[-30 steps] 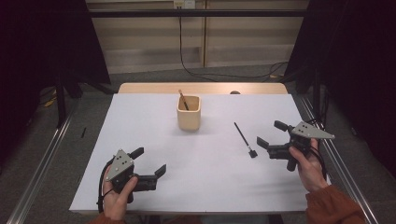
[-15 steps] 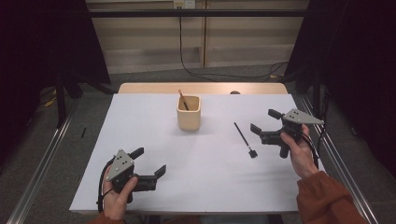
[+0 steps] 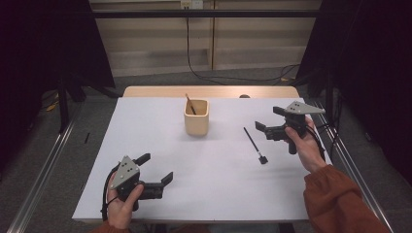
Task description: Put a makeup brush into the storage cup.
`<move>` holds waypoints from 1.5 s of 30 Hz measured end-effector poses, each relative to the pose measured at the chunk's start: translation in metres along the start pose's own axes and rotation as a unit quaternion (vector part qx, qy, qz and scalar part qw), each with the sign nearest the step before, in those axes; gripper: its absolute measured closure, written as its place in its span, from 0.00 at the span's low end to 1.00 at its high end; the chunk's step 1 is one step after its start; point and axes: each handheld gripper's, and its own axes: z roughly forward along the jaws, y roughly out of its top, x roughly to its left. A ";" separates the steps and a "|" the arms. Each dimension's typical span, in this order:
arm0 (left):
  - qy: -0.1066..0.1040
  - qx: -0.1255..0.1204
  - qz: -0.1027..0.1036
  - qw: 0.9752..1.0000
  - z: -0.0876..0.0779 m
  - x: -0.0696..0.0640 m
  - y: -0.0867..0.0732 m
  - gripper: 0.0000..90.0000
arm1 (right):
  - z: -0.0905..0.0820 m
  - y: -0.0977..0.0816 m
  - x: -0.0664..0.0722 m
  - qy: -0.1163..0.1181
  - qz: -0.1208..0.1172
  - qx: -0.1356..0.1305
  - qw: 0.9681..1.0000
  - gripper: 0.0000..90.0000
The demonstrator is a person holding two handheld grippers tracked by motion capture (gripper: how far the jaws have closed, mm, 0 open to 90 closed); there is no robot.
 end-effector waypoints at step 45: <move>-0.001 0.016 0.016 1.000 0.002 0.002 -0.001 0.01 | 0.058 0.015 0.000 0.088 0.017 0.471 0.877 0.46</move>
